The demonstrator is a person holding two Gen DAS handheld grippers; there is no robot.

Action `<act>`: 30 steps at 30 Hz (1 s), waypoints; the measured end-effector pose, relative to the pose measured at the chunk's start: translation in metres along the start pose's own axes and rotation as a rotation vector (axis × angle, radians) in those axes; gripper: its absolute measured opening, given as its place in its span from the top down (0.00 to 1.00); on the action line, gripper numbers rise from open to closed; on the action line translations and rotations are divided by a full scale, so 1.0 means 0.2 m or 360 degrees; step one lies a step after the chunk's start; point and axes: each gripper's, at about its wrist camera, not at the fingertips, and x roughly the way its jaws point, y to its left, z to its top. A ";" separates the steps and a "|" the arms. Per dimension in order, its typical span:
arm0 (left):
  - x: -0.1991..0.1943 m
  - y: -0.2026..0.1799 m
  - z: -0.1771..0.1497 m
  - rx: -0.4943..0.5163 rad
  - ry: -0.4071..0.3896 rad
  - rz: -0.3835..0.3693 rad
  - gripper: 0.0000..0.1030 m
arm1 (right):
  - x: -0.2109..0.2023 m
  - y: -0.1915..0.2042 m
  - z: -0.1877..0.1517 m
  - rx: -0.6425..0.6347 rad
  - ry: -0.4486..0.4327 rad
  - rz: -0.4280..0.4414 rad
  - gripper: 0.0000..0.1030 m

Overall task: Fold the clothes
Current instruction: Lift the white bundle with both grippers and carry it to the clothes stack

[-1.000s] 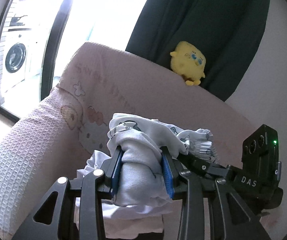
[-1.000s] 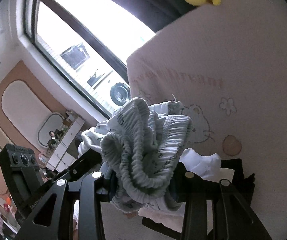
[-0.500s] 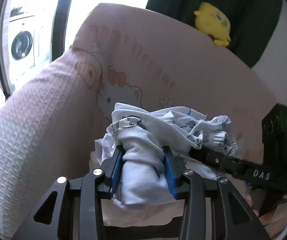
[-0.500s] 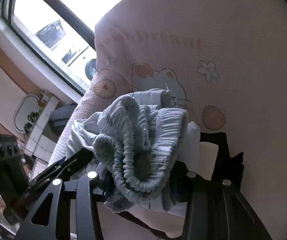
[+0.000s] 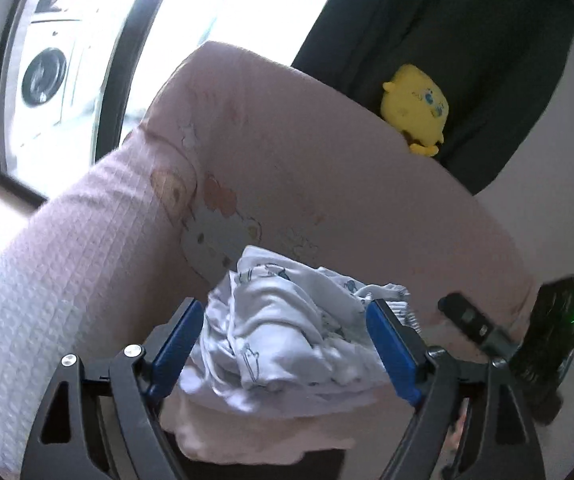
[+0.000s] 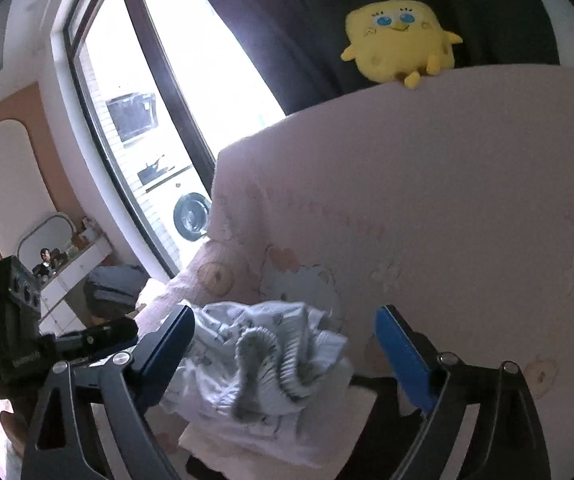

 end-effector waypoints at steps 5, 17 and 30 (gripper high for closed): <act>0.19 0.07 0.08 -0.0042 0.0083 0.0029 0.19 | 0.22 -0.14 0.07 0.0196 0.0151 0.0230 0.11; 0.25 0.27 -0.09 -0.0501 0.0200 -0.0351 0.46 | 0.52 -0.25 -0.12 0.0656 0.0766 0.0270 0.45; 0.25 0.33 -0.31 -0.0453 0.0252 -0.0072 0.48 | 0.47 -0.04 -0.29 0.0073 0.0775 -0.0058 0.46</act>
